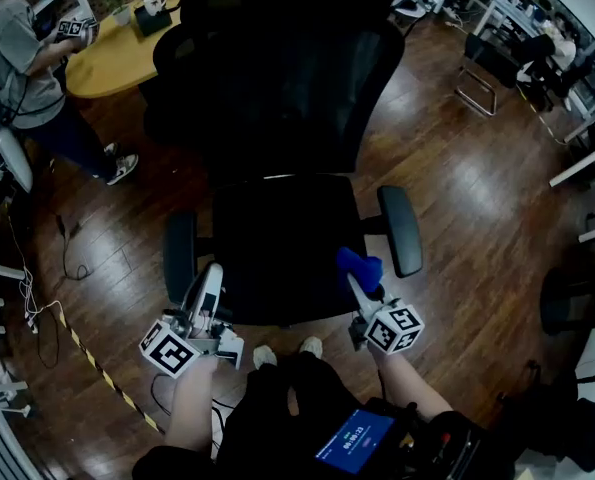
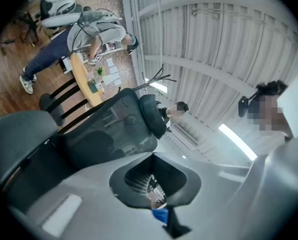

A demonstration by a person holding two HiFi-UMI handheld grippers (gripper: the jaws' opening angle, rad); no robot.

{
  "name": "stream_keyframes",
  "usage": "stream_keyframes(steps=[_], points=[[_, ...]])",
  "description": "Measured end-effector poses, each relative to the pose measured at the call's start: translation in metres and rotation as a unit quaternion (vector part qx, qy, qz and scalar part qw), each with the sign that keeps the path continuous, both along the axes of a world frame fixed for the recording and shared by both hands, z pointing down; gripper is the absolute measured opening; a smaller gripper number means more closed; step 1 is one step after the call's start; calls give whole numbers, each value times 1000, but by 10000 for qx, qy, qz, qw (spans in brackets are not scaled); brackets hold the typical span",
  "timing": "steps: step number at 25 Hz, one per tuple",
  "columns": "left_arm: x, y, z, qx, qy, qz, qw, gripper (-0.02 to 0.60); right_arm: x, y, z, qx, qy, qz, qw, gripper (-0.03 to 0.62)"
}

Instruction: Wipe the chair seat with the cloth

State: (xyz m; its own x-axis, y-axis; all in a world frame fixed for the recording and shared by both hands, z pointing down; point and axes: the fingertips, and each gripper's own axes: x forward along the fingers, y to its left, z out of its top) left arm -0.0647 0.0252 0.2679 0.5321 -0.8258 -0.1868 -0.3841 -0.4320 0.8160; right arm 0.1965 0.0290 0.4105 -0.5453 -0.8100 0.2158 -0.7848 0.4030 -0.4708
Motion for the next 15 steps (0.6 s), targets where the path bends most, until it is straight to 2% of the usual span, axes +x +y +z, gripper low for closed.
stream_keyframes(steps=[3, 7, 11, 15], points=[[3, 36, -37, 139, -31, 109, 9998, -8, -19, 35, -99, 532, -792, -239, 9952, 83], [10, 75, -77, 473, 136, 291, 9984, -8, -28, 81, -193, 1223, -1470, -349, 9809, 83], [16, 123, -115, 838, 367, 447, 9948, -8, -30, 139, -257, 1810, -1946, -428, 9631, 83], [6, 176, -131, 969, 465, 657, 9920, -8, -42, 197, -282, 2038, -2298, -433, 9507, 83]])
